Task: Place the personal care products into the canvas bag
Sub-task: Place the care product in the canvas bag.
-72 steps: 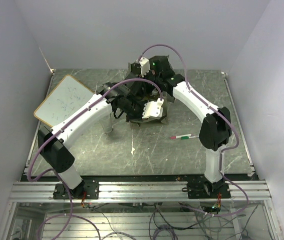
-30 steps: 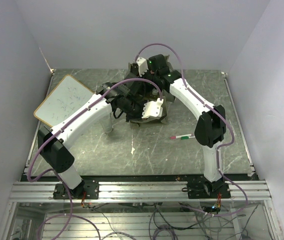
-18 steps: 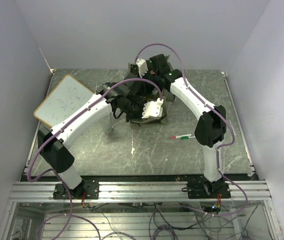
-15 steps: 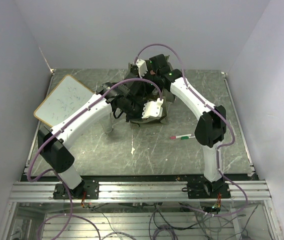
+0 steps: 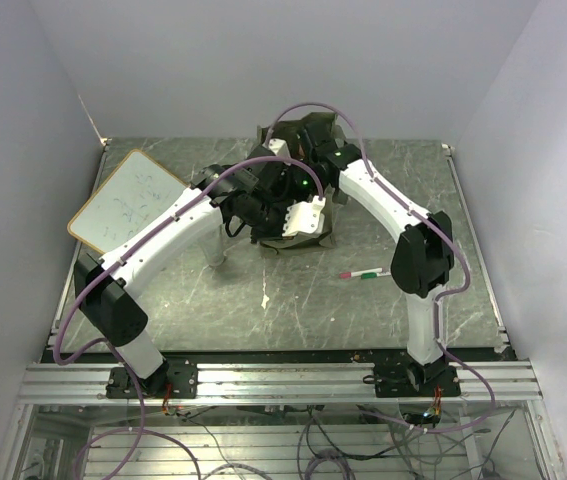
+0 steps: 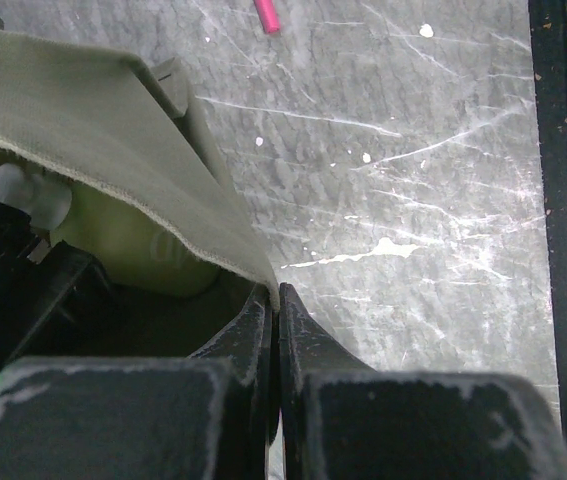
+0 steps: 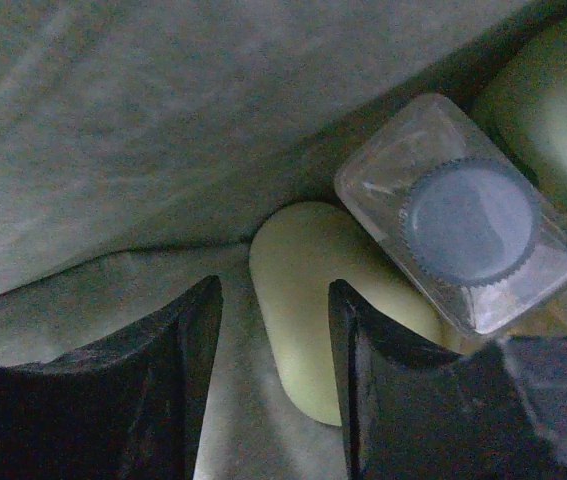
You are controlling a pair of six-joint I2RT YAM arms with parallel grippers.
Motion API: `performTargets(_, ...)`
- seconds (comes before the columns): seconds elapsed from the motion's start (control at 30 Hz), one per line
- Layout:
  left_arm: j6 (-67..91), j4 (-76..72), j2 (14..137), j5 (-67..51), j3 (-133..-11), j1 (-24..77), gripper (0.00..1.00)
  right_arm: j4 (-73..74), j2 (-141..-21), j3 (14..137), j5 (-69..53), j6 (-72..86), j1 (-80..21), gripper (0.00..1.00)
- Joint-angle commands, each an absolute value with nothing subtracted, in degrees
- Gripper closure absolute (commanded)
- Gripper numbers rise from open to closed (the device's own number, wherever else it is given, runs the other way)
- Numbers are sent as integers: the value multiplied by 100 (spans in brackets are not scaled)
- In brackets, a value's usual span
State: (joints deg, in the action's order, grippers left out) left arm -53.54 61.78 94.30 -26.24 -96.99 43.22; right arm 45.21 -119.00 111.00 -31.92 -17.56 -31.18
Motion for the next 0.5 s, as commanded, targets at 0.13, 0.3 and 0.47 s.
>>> performTargets(0.13, -5117, 6389, 9230, -3170, -9616, 4396, 93, 4658, -11657, 11708, -3139, -2028, -2997, 45)
performTargets(0.3, -5177, 6355, 9186, -3123, -9377, 4503, 93, 4516, -11168, 11178, -3037, -1999, -2677, 39)
performTargets(0.47, -5141, 6227, 9246, -3111, -9239, 4610, 93, 4616, -10831, 10663, -2938, -2058, -2500, 34)
